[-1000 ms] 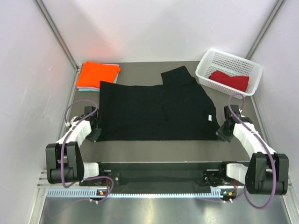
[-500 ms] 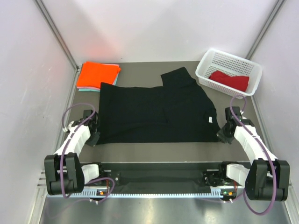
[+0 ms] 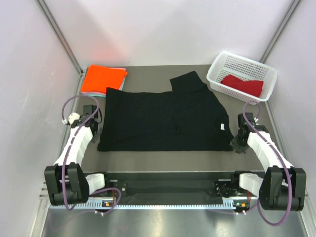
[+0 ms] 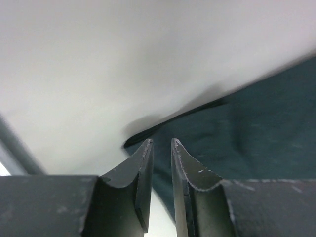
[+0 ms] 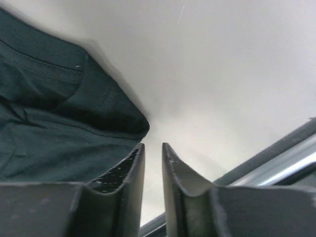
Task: Fold and stack the t-shirts
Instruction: Fold the tshirt
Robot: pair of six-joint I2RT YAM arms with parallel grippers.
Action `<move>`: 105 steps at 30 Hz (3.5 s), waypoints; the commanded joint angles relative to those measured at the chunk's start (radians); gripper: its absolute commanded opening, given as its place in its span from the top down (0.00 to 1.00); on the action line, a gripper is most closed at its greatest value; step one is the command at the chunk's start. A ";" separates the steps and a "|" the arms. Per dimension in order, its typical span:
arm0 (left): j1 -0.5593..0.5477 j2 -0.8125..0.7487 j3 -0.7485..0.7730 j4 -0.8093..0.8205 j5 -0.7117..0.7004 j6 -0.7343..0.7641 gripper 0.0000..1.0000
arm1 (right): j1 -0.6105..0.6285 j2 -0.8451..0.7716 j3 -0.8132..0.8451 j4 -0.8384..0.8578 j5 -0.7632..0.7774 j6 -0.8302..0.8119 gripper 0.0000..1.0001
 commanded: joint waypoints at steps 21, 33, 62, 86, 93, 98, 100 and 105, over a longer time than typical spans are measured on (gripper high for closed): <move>0.006 0.266 0.075 0.352 0.336 0.295 0.63 | -0.008 -0.089 0.204 -0.001 -0.009 -0.040 0.73; 0.004 0.313 0.189 0.144 0.086 0.103 0.63 | -0.005 -0.069 0.194 0.033 0.023 -0.041 0.73; -0.016 0.401 0.196 0.152 0.138 0.041 1.00 | 0.003 -0.074 0.175 0.071 0.024 -0.031 0.73; -0.031 0.470 0.255 0.184 0.087 0.038 1.00 | 0.003 -0.017 0.120 0.125 0.066 -0.034 0.73; -0.031 0.476 0.258 0.181 0.064 0.037 1.00 | 0.003 -0.011 0.128 0.122 0.070 -0.034 0.74; -0.031 0.490 0.302 0.118 0.046 0.041 0.82 | 0.003 -0.011 0.129 0.114 0.076 -0.037 0.74; -0.031 0.485 0.325 0.098 0.026 0.064 0.74 | 0.003 -0.013 0.154 0.101 0.076 -0.047 0.74; -0.031 0.425 0.431 0.135 0.019 0.246 0.70 | 0.009 -0.008 0.304 0.108 -0.020 -0.249 0.72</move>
